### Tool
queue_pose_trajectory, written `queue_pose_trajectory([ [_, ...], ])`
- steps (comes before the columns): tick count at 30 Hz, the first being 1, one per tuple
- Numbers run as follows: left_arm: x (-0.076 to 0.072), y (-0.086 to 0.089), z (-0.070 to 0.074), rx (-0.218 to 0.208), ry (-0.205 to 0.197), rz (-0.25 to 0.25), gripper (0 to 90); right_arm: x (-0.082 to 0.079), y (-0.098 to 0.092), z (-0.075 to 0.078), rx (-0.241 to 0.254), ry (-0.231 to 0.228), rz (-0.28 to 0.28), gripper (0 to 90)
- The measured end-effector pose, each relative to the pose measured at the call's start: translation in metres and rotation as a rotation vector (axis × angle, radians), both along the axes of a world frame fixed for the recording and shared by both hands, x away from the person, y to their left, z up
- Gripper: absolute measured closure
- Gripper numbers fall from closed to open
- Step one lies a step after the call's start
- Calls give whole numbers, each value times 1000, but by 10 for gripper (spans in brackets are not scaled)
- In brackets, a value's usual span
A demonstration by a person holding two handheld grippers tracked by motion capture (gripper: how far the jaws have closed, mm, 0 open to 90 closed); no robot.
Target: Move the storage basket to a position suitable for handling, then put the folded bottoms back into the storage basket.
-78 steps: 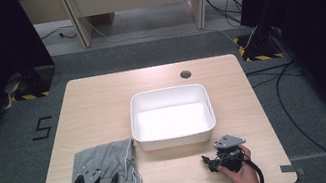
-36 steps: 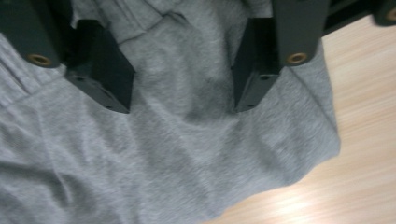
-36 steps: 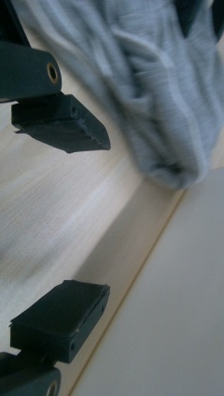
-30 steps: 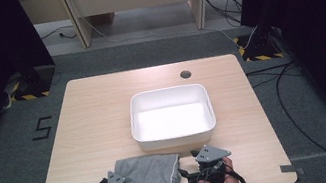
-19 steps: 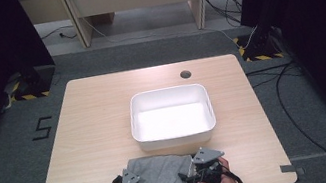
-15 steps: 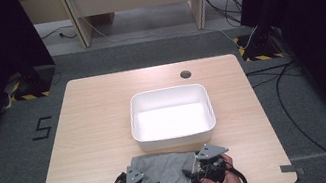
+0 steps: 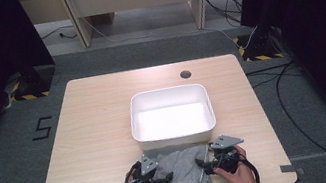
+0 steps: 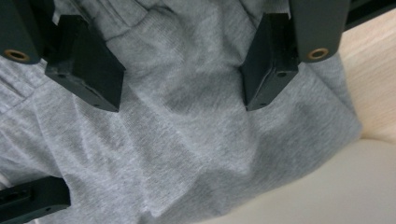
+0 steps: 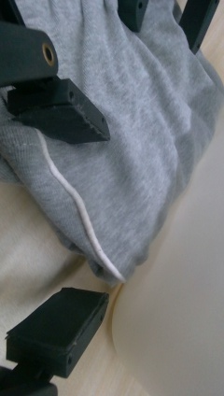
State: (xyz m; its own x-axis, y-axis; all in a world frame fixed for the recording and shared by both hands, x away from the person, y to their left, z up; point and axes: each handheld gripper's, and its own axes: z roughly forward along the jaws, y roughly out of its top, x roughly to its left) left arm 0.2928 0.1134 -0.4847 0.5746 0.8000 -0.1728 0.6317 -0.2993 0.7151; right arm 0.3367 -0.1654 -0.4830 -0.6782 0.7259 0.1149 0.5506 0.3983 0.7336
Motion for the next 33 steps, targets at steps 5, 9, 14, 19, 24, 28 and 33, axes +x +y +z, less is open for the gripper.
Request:
queue_pose_trajectory([
  [5,2,-1,-1,-13,-6,4,278,5,-4,-2,14,2,-5,175],
  [9,-2,9,0,-65,9,-8,270,2,-5,-2,23,3,-14,175],
  [14,-13,37,6,-124,39,20,245,-3,-8,2,36,24,-17,175],
  [19,-23,60,7,-152,47,68,208,-6,-9,7,39,18,-21,177],
  [24,-36,74,1,-157,90,90,163,-7,-8,8,43,13,-27,177],
  [28,-45,72,-1,-192,122,87,152,-7,-8,8,41,6,-26,178],
  [33,-53,72,5,-241,111,92,151,-7,-9,10,43,5,-23,180],
])
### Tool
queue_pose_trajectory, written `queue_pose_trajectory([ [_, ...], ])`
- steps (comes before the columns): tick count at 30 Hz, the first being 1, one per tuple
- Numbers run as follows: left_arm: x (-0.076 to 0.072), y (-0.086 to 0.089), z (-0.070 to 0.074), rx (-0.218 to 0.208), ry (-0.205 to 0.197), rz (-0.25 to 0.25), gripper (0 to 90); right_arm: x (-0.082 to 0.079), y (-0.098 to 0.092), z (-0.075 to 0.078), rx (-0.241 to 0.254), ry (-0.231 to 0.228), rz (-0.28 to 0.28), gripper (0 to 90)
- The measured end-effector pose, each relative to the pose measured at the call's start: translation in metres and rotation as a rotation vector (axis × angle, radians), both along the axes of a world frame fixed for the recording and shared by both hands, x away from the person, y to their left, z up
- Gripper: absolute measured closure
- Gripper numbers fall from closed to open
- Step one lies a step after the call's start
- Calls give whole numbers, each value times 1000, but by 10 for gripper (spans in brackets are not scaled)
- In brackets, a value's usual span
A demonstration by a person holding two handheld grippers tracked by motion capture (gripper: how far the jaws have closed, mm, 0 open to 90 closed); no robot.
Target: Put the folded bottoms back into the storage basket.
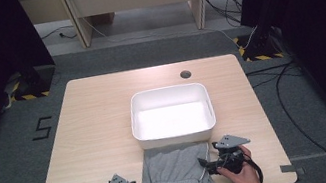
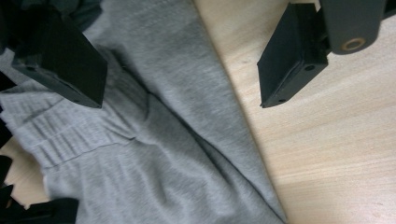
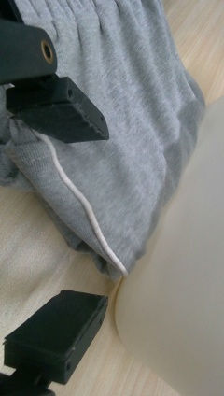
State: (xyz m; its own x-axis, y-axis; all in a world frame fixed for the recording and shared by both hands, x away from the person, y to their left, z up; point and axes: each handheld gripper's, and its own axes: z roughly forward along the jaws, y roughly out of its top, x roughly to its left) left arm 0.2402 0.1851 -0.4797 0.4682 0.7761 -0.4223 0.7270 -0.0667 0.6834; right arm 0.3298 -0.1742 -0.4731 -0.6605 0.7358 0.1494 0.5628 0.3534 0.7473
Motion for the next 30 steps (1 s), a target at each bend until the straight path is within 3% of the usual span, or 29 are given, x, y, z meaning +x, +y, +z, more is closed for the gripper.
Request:
queue_pose_trajectory([
  [3,-3,1,4,-17,-16,-8,150,1,-1,-1,2,-1,0,180],
  [5,-7,-5,4,11,-36,-36,149,1,0,-1,-1,4,-2,181],
  [7,-8,-8,2,16,-27,-45,149,1,0,-1,-4,-2,3,183],
  [8,-8,-13,-3,22,-3,-68,149,0,2,0,-11,-4,1,186],
  [9,-8,-16,-6,40,4,-78,149,0,3,0,-13,-4,5,187],
  [10,-9,-18,-8,56,-23,-77,145,0,3,0,-15,-2,8,189],
  [11,-9,-18,-8,56,-23,-77,148,0,3,0,-15,-2,8,189],
  [12,-10,-22,-8,111,-56,-82,149,-1,4,0,-18,-3,7,189],
  [14,-10,-24,-8,128,-67,-82,148,-1,5,0,-16,-1,10,190],
  [16,-10,-25,-9,82,-57,-74,147,0,5,-1,-20,-4,16,191],
  [18,-8,-26,-9,72,-51,-84,187,0,5,0,-13,-5,10,202],
  [27,-7,-36,-11,57,-77,-117,413,2,5,-1,-15,-6,13,200],
  [30,-7,-37,-11,73,-93,-123,462,3,6,-2,-20,-7,22,201],
])
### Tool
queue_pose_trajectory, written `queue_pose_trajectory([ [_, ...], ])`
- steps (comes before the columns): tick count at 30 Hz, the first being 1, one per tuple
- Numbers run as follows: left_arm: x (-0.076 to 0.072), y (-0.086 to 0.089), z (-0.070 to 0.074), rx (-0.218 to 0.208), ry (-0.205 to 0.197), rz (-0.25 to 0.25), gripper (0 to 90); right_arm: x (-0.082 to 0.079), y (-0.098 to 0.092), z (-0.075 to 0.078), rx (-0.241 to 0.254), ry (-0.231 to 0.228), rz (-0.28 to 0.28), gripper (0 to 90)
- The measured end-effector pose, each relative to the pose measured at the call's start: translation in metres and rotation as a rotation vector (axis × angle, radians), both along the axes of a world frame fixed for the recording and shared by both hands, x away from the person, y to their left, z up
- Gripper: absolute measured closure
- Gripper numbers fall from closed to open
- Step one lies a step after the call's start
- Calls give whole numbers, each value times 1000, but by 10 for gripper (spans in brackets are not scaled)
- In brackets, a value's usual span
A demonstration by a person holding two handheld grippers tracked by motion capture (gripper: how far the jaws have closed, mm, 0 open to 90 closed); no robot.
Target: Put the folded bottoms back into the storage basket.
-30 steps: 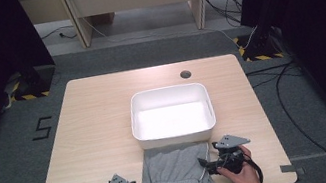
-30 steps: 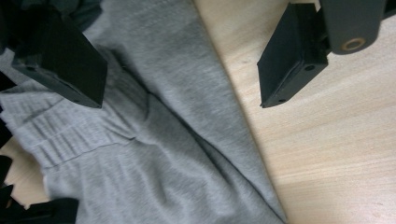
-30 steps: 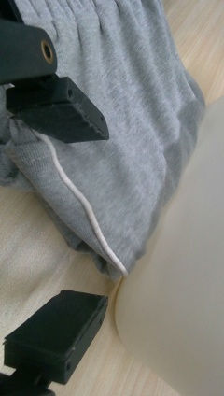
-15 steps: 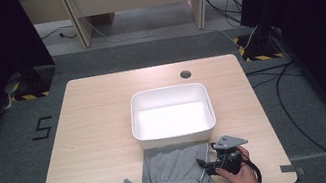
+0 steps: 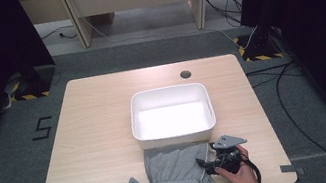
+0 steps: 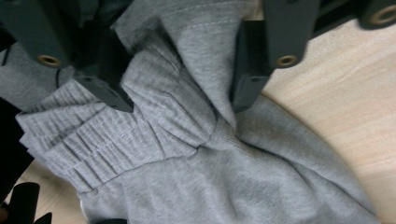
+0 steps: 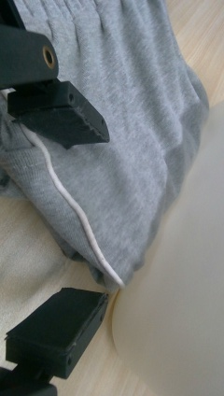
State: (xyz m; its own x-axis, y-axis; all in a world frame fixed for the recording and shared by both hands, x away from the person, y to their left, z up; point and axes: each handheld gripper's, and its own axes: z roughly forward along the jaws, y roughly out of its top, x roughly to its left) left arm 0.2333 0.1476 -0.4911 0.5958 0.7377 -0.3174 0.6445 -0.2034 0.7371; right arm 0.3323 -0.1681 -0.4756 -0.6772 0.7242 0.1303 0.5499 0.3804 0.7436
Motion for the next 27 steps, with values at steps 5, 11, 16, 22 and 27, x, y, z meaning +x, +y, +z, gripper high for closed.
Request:
queue_pose_trajectory([
  [5,2,-2,-1,-1,-1,-46,633,-2,5,-2,-4,13,6,203],
  [11,-2,0,0,19,-19,-72,679,-4,5,0,2,5,13,201],
  [16,-9,12,2,36,-10,-121,684,-5,2,6,29,-5,3,189],
  [22,-10,15,1,27,-4,-120,675,0,10,-5,24,96,30,229],
  [27,-10,17,0,12,0,-116,669,0,13,-9,44,110,73,306],
])
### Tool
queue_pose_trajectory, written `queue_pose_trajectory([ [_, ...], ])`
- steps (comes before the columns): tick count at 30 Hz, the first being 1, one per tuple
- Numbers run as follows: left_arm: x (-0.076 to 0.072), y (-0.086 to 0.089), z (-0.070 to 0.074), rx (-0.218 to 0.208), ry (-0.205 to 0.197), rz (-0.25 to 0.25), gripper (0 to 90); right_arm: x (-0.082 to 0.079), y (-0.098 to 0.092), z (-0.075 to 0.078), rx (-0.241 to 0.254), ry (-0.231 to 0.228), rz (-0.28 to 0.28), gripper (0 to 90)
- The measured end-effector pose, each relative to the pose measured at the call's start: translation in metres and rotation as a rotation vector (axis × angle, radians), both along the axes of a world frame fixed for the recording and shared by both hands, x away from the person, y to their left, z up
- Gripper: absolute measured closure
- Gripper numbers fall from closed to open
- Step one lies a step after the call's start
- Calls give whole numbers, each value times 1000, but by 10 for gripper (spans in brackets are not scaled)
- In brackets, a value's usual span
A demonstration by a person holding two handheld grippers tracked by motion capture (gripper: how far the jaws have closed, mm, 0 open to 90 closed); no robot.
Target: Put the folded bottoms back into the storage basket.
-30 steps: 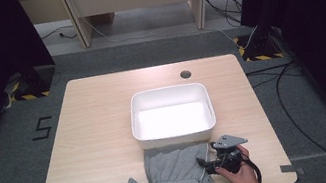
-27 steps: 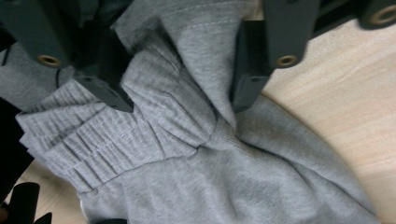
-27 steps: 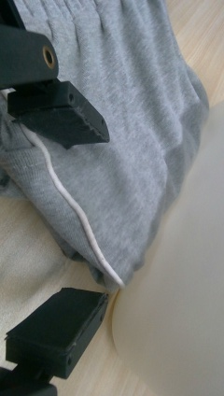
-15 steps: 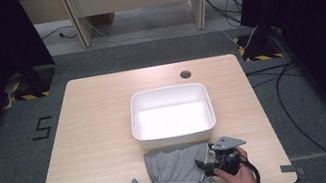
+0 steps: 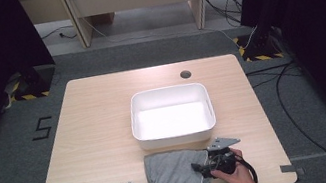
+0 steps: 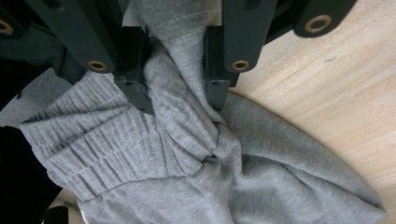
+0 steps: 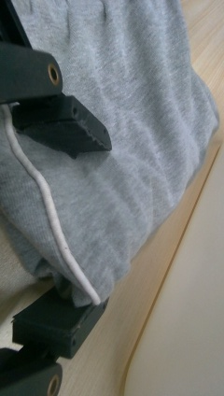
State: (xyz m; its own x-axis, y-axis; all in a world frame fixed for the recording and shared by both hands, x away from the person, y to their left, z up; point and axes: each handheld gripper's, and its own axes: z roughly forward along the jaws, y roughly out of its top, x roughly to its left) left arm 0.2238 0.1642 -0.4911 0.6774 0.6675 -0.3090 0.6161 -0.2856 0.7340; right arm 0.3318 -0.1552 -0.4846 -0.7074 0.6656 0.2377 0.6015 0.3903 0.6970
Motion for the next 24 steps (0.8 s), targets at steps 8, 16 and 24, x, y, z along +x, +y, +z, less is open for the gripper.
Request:
queue_pose_trajectory([
  [8,-3,-3,-1,0,-24,13,624,-3,0,-1,50,-3,10,544],
  [16,-6,-13,-3,-15,-47,43,450,-8,-2,2,94,-59,-5,642],
  [24,-9,-16,-1,26,-93,47,690,-12,-5,11,125,-103,7,675],
])
